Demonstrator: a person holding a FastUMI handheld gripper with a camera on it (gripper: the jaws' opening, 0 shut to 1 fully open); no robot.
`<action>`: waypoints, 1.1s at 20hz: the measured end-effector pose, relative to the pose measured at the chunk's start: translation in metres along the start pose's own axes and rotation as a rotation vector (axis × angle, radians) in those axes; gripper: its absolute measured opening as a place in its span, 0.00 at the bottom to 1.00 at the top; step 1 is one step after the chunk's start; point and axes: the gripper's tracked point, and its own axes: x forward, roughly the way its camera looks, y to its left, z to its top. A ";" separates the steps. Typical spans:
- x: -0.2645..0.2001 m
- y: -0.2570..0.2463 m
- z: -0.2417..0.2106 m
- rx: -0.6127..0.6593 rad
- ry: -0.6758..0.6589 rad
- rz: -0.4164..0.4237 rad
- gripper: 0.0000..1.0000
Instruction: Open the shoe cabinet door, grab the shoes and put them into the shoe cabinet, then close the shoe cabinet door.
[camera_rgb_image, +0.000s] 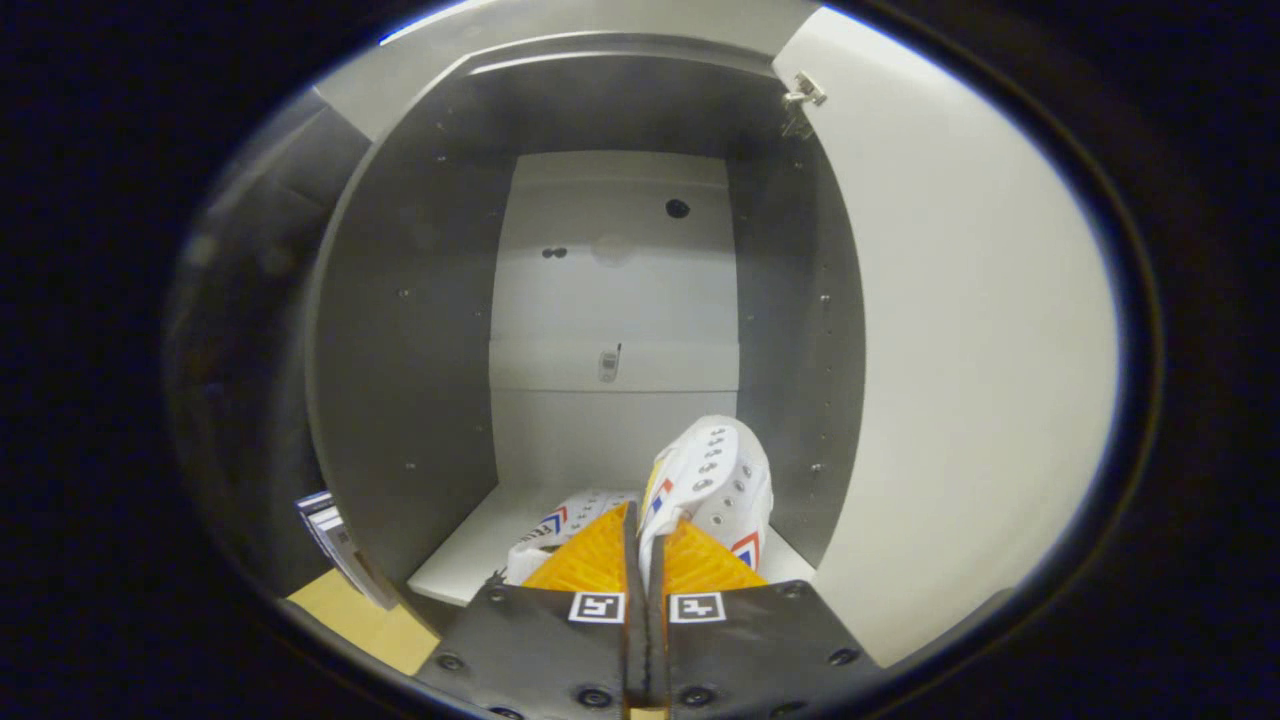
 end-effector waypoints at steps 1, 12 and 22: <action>0.009 -0.001 -0.001 -0.010 0.006 -0.003 0.02; 0.098 -0.002 -0.059 -0.090 0.170 0.030 0.02; 0.123 -0.003 -0.072 -0.104 0.216 0.065 0.03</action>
